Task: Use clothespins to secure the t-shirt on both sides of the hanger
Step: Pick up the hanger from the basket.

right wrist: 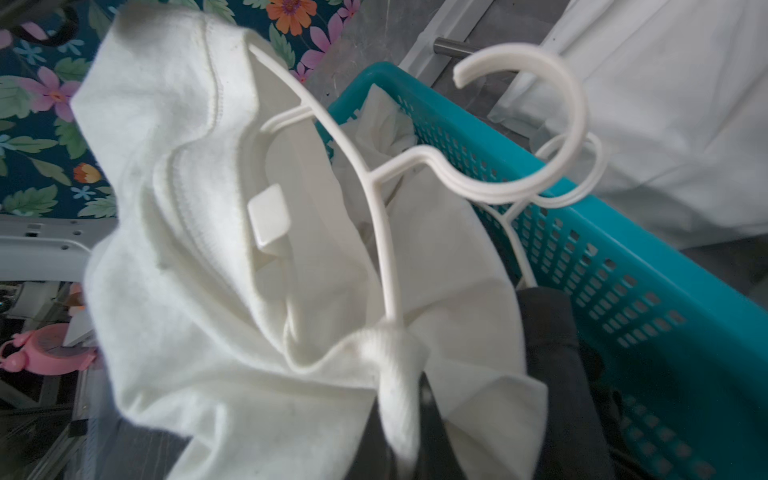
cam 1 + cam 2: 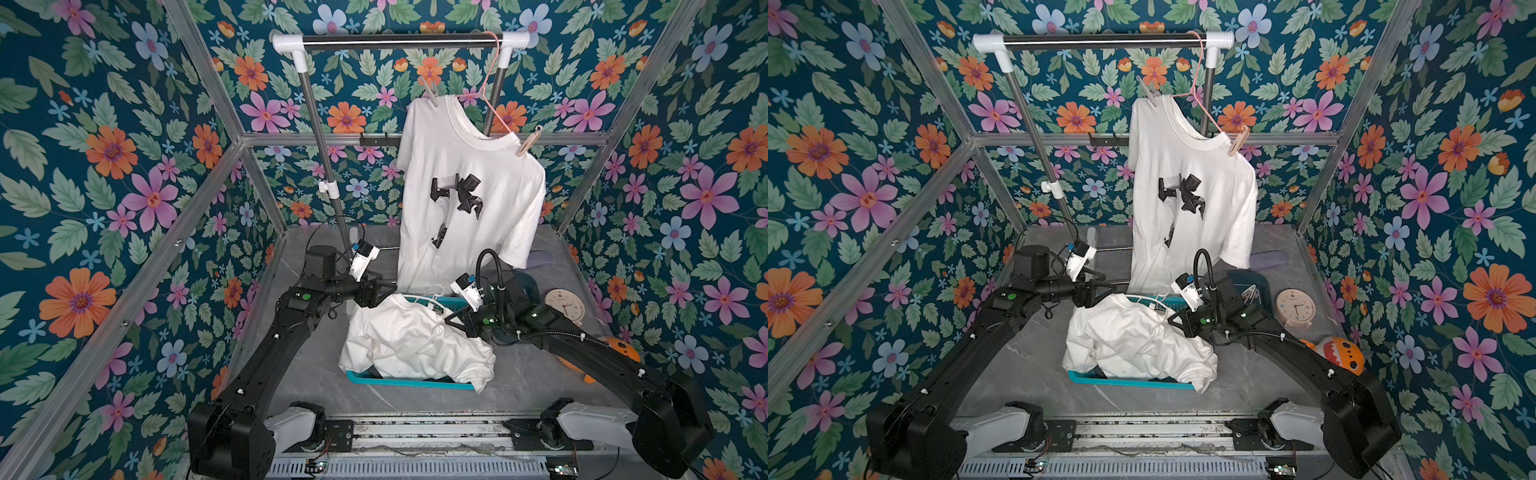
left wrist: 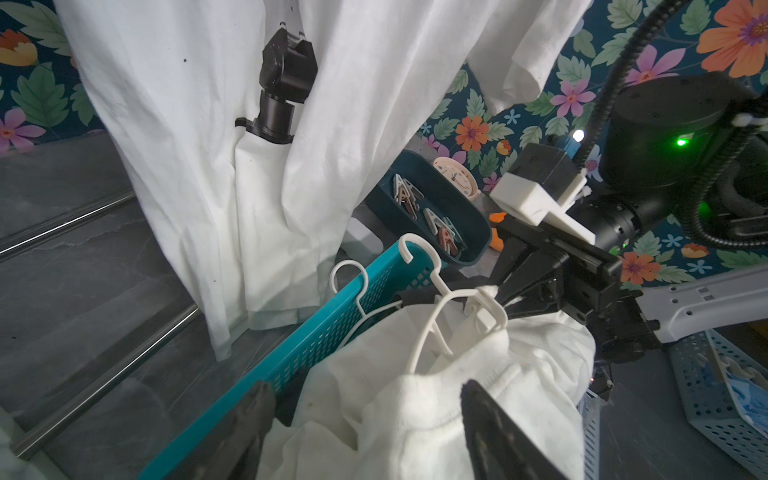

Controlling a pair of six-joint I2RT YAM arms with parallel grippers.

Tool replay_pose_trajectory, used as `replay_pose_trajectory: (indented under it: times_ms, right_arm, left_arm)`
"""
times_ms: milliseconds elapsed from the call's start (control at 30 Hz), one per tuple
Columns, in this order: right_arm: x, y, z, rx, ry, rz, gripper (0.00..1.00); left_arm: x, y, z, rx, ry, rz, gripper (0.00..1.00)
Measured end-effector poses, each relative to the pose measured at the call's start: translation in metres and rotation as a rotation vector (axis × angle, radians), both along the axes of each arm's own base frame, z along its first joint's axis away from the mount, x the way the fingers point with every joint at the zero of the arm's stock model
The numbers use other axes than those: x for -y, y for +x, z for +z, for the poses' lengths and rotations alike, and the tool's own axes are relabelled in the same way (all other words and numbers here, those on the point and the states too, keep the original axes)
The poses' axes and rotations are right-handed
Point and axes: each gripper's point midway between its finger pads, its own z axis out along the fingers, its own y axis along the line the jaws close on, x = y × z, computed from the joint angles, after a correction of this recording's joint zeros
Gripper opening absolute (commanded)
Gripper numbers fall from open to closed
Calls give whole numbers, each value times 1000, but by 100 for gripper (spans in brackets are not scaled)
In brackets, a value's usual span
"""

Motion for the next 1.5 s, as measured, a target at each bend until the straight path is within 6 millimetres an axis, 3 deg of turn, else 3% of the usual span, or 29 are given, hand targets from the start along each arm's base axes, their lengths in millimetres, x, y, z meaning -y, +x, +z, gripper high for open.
replay_pose_trajectory:
  times_ms: [167, 333, 467, 900, 1267, 1400, 1500]
  right_arm:
    - [12, 8, -5, 77, -78, -73, 0]
    - [17, 13, 3, 206, -131, -98, 0]
    - [24, 20, 11, 305, -159, -127, 0]
    - [12, 26, 39, 548, -249, -78, 0]
    - [20, 32, 57, 762, -296, -80, 0]
    - [17, 34, 64, 816, -299, -67, 0]
    - [16, 35, 67, 845, -306, -55, 0]
  left_arm:
    - [-3, 16, 2, -6, 34, 41, 81]
    - [-4, 30, 14, 17, 53, 39, 81]
    - [-1, 34, 13, -5, 68, -3, 79]
    - [9, 7, -3, -91, 42, -165, 73]
    - [10, -19, -16, -163, 4, -216, 78]
    - [13, -19, -12, -171, -22, -243, 65]
    - [16, -22, -12, -182, -32, -269, 49]
